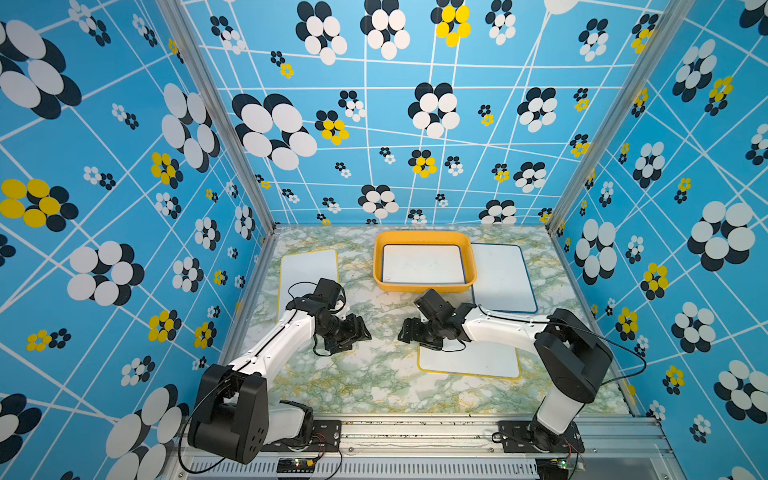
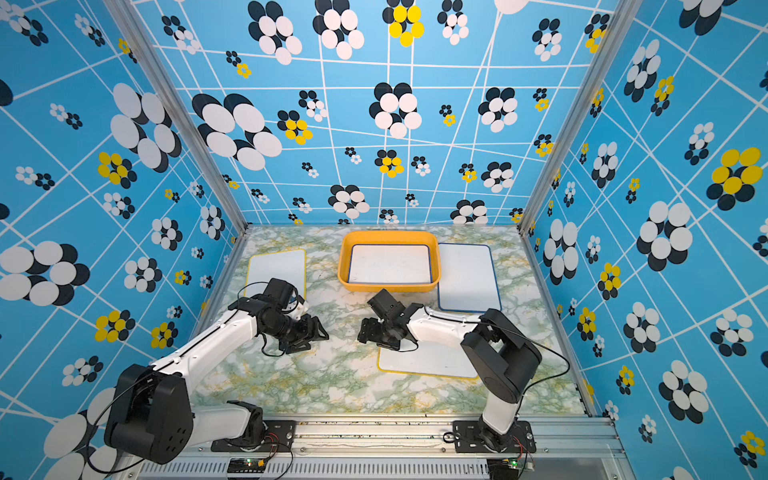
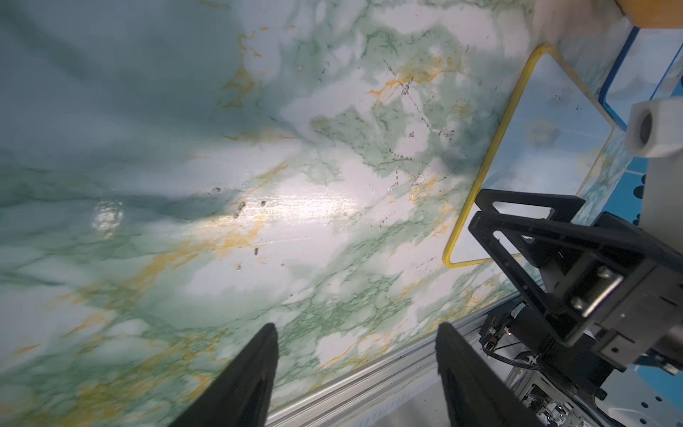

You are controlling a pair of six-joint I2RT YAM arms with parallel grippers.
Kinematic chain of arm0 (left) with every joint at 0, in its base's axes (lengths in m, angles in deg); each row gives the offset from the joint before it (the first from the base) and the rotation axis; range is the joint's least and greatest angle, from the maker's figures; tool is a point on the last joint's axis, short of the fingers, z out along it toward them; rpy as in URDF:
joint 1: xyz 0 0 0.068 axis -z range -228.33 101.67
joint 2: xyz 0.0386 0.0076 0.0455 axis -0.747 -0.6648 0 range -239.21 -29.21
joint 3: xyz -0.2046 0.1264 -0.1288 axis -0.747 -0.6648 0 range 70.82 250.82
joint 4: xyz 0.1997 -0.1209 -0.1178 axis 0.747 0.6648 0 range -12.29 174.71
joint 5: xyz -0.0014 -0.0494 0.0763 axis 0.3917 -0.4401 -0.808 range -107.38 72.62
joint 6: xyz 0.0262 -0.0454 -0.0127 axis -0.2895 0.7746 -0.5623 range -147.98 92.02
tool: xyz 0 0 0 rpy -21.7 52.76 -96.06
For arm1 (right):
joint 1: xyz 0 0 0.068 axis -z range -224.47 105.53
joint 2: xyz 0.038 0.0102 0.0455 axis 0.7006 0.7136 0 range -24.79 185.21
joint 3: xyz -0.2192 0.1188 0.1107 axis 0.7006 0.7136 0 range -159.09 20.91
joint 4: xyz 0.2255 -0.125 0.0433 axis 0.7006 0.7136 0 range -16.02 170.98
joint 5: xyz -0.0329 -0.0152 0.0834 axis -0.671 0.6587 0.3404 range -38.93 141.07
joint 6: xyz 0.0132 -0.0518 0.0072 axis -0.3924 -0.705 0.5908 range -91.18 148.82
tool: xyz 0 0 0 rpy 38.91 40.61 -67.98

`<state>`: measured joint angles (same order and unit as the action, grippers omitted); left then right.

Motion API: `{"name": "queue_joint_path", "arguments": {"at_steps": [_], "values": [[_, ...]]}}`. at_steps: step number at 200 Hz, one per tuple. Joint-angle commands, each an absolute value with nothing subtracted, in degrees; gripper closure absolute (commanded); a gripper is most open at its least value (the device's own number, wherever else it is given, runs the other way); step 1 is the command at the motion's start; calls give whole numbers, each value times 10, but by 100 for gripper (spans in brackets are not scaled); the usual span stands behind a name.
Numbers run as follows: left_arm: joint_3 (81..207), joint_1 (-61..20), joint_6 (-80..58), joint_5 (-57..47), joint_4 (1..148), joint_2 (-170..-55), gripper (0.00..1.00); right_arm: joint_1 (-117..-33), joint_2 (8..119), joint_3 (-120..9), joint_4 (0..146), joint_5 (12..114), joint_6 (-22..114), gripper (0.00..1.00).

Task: Put the whiteboard into the storage box
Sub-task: Move the whiteboard to the center of the board.

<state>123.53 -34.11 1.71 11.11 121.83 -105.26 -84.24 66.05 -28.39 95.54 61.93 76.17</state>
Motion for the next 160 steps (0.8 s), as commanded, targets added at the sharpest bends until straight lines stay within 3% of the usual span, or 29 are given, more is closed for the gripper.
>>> {"name": "queue_joint_path", "arguments": {"at_steps": [1,97,123,160], "values": [[1206,-346,29,118,1207,-1037,30,-890,732,-297,913,640,805,20],[1100,-342,71,126,1123,-1042,30,-991,864,-493,844,683,842,19],[1097,-340,72,120,1118,-1050,30,-994,823,-481,860,645,835,19],[1111,-306,69,110,1105,-1065,31,-958,704,-476,1020,532,766,15]]}}
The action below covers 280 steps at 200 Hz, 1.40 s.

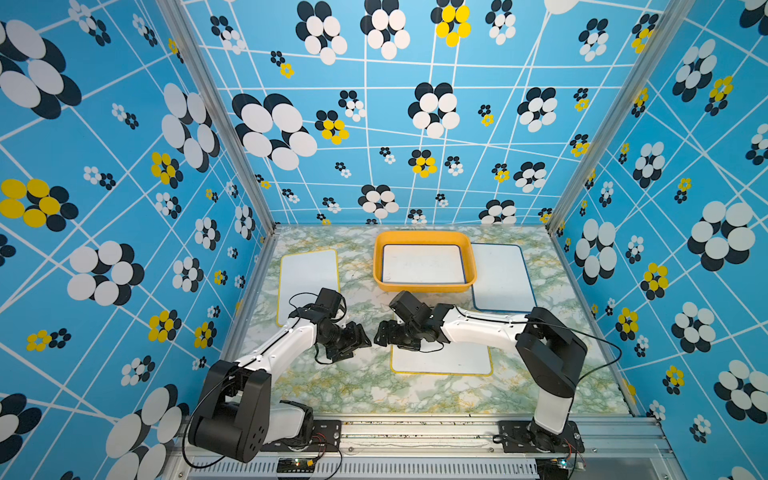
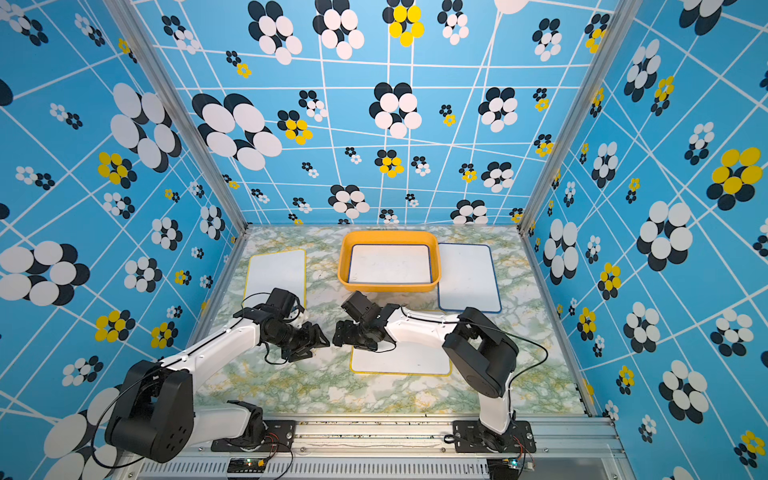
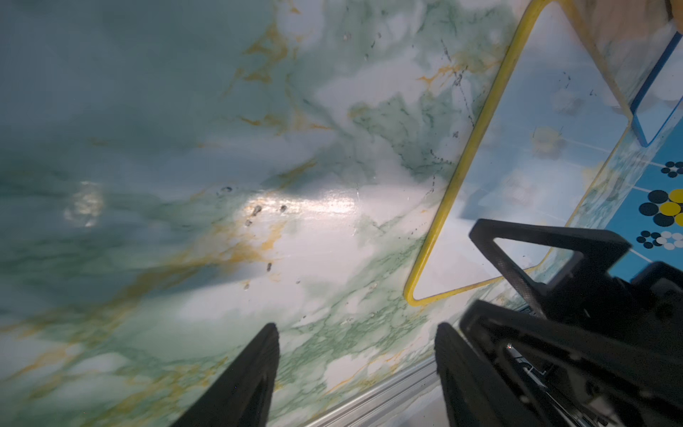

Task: Put the whiteboard into the storage box
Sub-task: Move the whiteboard to the center of the board, then pick up the whiteboard at the center of the board.

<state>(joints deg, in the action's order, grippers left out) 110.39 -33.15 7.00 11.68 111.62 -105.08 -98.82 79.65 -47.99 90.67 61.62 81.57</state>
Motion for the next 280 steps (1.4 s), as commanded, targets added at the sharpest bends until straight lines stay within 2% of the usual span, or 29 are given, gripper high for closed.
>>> {"name": "queue_joint_path", "arguments": {"at_steps": [1,45,78,152,172,196,215,253,280], "values": [[1112,-303,69,108,1105,-1066,31,-956,701,-475,1023,531,765,15],[1146,-243,96,75,1097,-1112,31,-819,537,-362,1125,472,716,14],[1179,-210,115,67,1092,-1154,31,-726,454,-260,1126,508,672,12],[1277,-156,117,11,1163,-1238,27,-656,486,-191,1090,536,626,11],[1316,-140,112,-25,1204,-1272,23,-641,500,-188,1087,538,611,10],[1357,-116,110,-46,1232,-1313,19,-616,517,-166,1055,589,606,10],[1383,-98,116,-57,1249,-1342,11,-612,534,-149,1029,627,607,10],[1410,-66,127,-38,1249,-1388,9,-612,542,-123,997,662,607,10],[1393,-60,142,24,1196,-1394,8,-613,542,-103,973,694,609,10]]}}
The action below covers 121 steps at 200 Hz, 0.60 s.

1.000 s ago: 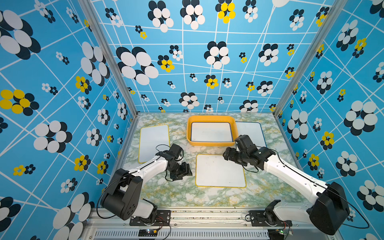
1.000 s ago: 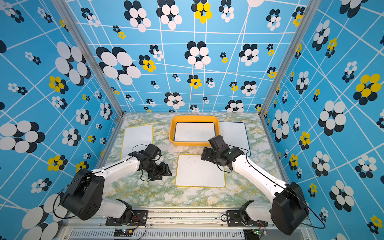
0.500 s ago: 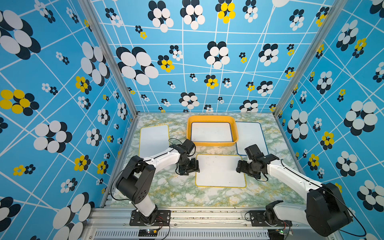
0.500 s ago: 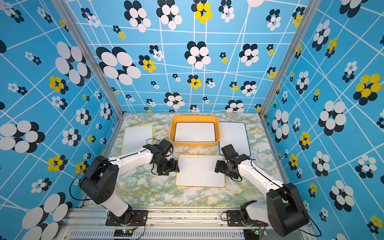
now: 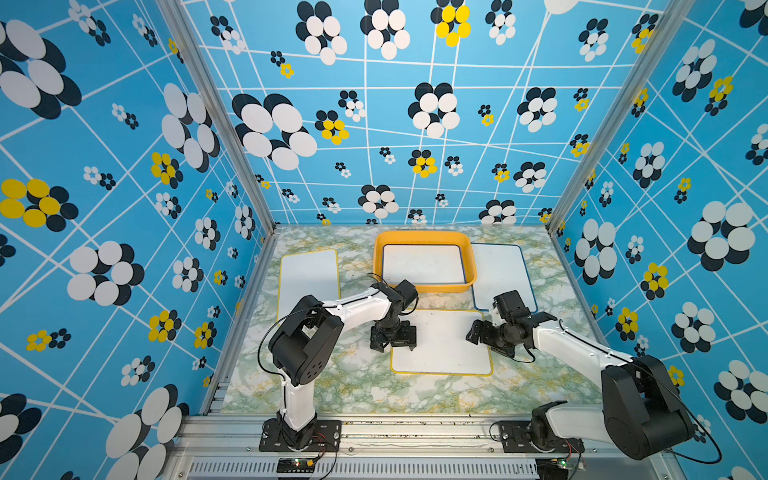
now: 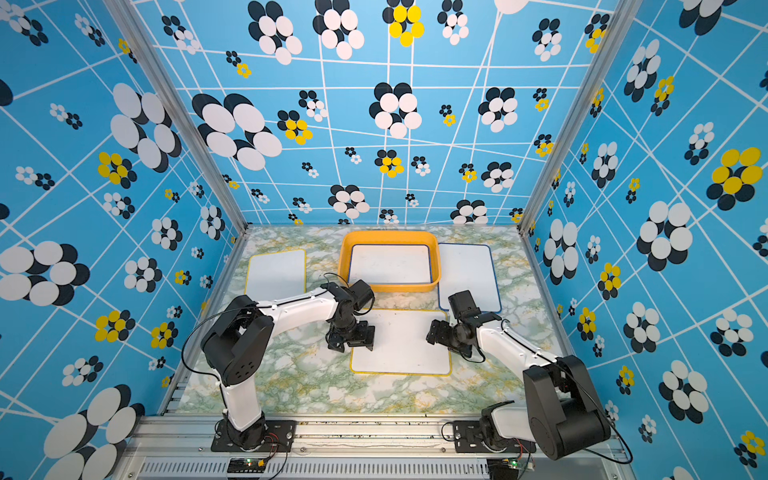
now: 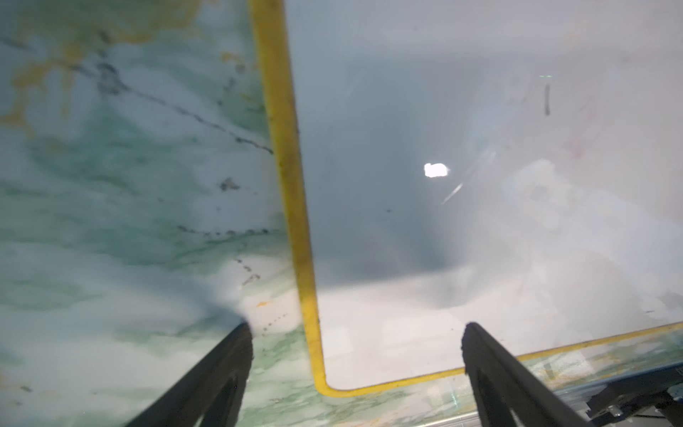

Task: Put the whiteboard into the storage box
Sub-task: Pick up the whiteboard at the center of the board.

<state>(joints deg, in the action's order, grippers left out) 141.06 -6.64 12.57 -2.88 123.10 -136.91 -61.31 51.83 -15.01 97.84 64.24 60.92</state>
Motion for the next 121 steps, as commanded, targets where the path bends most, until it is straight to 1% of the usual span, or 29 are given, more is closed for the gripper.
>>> {"name": "queue_joint_path", "arguments": {"at_steps": [1,28,78,121], "values": [[1392,-60,142,26,1193,-1394,8,-613,543,-102,971,695,609,10],[1337,-71,162,81,1112,-1375,8,-613,548,-75,934,737,624,10],[1165,-140,232,212,850,-1331,8,-612,536,-16,876,785,668,10],[1075,-180,289,257,656,-1326,8,-620,510,26,837,808,713,10]]}}
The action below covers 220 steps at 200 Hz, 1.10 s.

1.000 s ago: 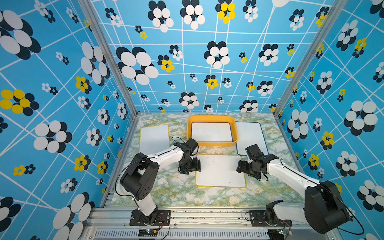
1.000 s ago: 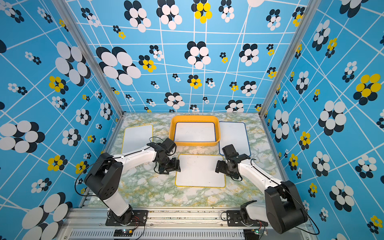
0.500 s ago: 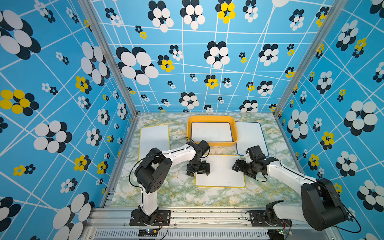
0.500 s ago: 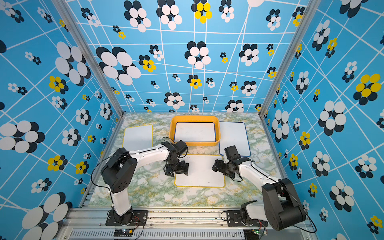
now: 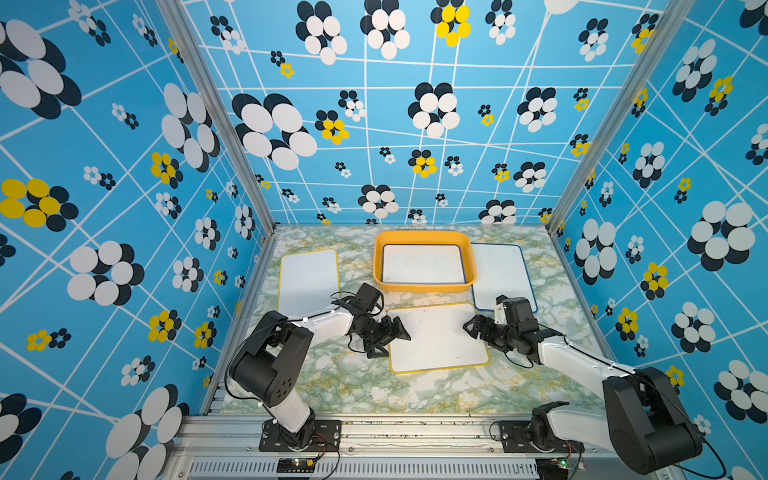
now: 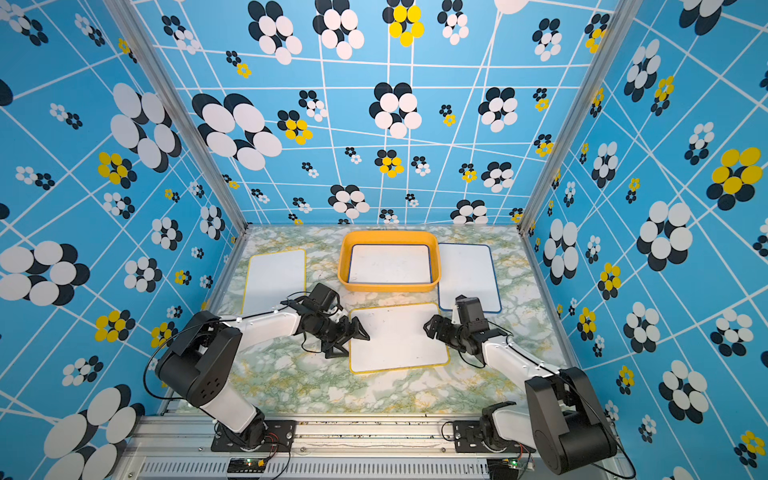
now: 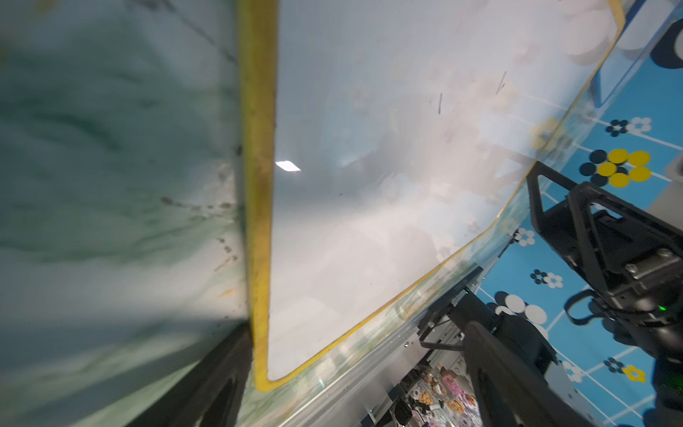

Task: Put the whiteboard into the storage box
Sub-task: Pick up the whiteboard at the center of the board.

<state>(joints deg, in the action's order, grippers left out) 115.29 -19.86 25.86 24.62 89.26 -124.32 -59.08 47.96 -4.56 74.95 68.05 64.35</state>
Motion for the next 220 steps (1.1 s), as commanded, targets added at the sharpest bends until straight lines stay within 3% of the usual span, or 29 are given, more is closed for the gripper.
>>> {"name": "queue_joint_path", "arguments": {"at_steps": [1,51,133,144,174,220], "values": [[1074,-180,290,257,652,-1327,8,-620,510,26,836,809,714,10],[1014,-191,366,267,464,-1342,8,-659,461,28,855,802,746,11],[995,-196,334,264,484,-1285,8,-717,461,35,780,818,812,11],[1011,-194,305,247,551,-1271,9,-720,458,34,786,813,815,11],[1127,-168,151,108,932,-1236,8,-720,421,14,857,785,793,11],[1221,-150,91,-14,1144,-1283,8,-720,403,-6,914,747,765,10]]}}
